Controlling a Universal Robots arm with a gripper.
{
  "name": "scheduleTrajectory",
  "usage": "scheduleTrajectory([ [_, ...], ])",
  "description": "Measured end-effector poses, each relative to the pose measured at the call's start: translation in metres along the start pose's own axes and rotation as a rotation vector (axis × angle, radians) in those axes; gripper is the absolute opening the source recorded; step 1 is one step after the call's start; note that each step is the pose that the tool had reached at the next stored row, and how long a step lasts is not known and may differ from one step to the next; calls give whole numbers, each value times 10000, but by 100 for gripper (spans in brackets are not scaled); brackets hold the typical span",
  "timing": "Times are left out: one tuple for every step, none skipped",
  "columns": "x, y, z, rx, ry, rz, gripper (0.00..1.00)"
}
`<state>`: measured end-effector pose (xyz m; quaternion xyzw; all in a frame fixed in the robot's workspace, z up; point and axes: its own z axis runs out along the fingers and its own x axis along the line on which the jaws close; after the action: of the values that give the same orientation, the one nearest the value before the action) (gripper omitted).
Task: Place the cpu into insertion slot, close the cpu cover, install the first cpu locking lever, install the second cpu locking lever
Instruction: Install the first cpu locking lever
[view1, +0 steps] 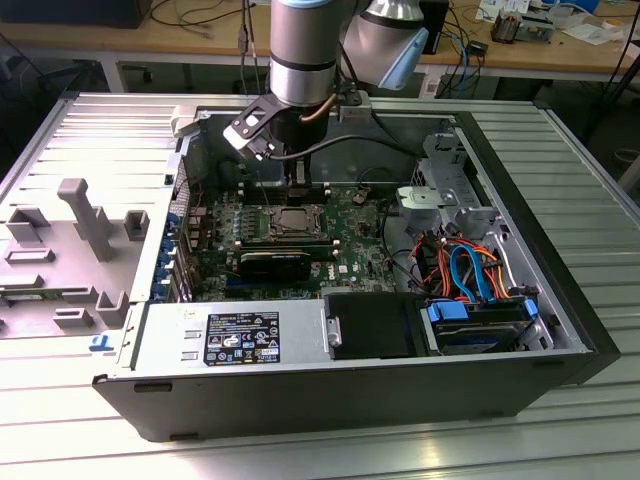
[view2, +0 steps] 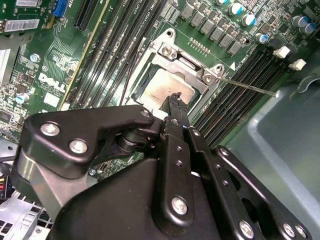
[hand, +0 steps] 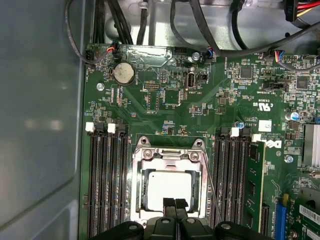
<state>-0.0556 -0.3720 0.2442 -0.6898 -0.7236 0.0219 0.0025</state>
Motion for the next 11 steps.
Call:
scheduleTrajectory([
  [0, 0, -1, -2, 4, -10, 11],
  [0, 0, -2, -2, 3, -31, 11],
  [0, 0, -3, -3, -1, -80, 11],
  [0, 0, -3, -4, -1, -164, 11],
  [0, 0, -3, -10, -2, -360, 11],
  [0, 0, -3, -18, -8, -636, 11],
  [-1, -1, -4, -22, -15, -855, 11],
  [0, 0, -5, -23, -19, -923, 11],
  [-1, 0, -12, -23, -22, -965, 11],
  [-1, -1, -28, -27, -22, -1040, 11],
  [-1, -1, -37, -29, -24, -1084, 11],
])
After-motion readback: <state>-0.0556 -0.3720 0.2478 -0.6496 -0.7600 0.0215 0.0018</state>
